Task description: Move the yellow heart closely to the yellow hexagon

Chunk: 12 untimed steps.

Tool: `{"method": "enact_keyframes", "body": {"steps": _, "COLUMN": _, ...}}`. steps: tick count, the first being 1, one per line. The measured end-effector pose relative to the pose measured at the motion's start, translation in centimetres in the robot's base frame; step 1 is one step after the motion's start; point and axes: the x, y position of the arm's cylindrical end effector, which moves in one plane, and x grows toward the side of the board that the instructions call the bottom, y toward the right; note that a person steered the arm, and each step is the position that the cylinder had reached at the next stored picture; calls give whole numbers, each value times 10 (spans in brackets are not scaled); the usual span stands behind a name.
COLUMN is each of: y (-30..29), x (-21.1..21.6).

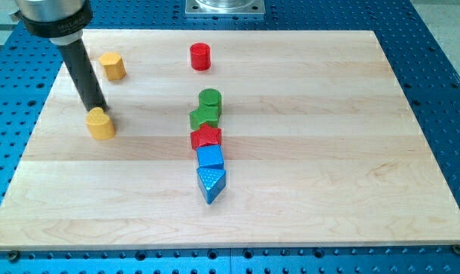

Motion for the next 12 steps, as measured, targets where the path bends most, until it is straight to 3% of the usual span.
{"method": "enact_keyframes", "body": {"steps": 1, "y": 10, "x": 47}}
{"method": "enact_keyframes", "body": {"steps": 2, "y": 49, "x": 56}}
{"method": "enact_keyframes", "body": {"steps": 3, "y": 66, "x": -22}}
{"method": "enact_keyframes", "body": {"steps": 4, "y": 74, "x": 26}}
{"method": "enact_keyframes", "body": {"steps": 5, "y": 125, "x": -26}}
{"method": "enact_keyframes", "body": {"steps": 6, "y": 95, "x": -77}}
{"method": "enact_keyframes", "body": {"steps": 8, "y": 11, "x": -13}}
{"method": "enact_keyframes", "body": {"steps": 9, "y": -10, "x": -80}}
{"method": "enact_keyframes", "body": {"steps": 10, "y": -32, "x": -54}}
{"method": "enact_keyframes", "body": {"steps": 11, "y": 1, "x": 6}}
{"method": "enact_keyframes", "body": {"steps": 12, "y": 35, "x": -21}}
